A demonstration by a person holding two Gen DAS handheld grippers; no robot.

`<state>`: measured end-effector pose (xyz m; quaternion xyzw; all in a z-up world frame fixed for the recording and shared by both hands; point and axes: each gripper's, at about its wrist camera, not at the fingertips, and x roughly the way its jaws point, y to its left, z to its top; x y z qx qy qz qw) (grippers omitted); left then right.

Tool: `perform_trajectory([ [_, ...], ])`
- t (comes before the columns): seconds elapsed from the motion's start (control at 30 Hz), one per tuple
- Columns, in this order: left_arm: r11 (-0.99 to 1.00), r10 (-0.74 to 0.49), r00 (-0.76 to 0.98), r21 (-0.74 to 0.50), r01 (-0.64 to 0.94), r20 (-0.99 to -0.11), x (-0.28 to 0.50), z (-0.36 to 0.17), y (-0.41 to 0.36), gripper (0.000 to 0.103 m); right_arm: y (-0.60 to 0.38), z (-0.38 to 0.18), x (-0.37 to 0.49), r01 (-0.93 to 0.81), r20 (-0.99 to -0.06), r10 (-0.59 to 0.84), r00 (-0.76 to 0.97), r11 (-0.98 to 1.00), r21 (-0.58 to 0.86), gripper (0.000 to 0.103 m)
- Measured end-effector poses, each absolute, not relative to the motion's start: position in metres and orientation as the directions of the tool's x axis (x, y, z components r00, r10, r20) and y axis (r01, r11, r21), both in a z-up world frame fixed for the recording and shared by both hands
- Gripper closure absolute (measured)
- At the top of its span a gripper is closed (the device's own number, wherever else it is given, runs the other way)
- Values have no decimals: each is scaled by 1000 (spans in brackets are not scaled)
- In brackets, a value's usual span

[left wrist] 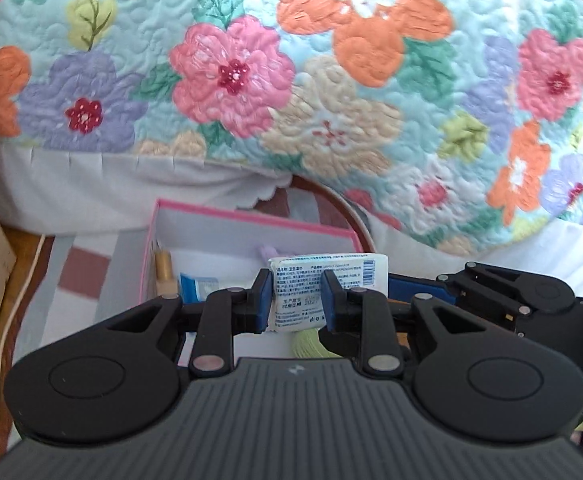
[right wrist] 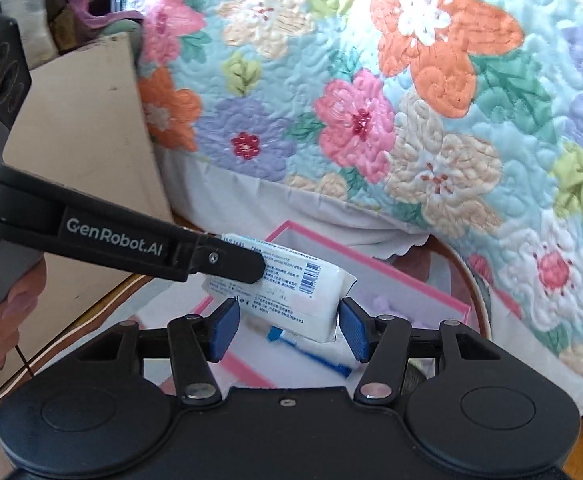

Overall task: Organize objects
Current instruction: 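Lift the white packet and carry it over the pink box with the left gripper, then lower the white packet into the pink box and open the left gripper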

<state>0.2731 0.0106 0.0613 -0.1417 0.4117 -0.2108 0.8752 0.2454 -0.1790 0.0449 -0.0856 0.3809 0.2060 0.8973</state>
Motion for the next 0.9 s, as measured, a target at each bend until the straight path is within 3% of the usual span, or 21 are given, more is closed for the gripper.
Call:
perform_trajectory([
  [0.5, 867, -480, 549, -465, 178, -685, 380, -72, -8, 80, -197, -80, 371, -259, -797, 286, 531, 951, 169, 43],
  [0.9, 882, -462, 489, -441, 166, -740, 407, -105, -23, 80, -203, -119, 396, -201, -837, 244, 490, 966, 164, 44],
])
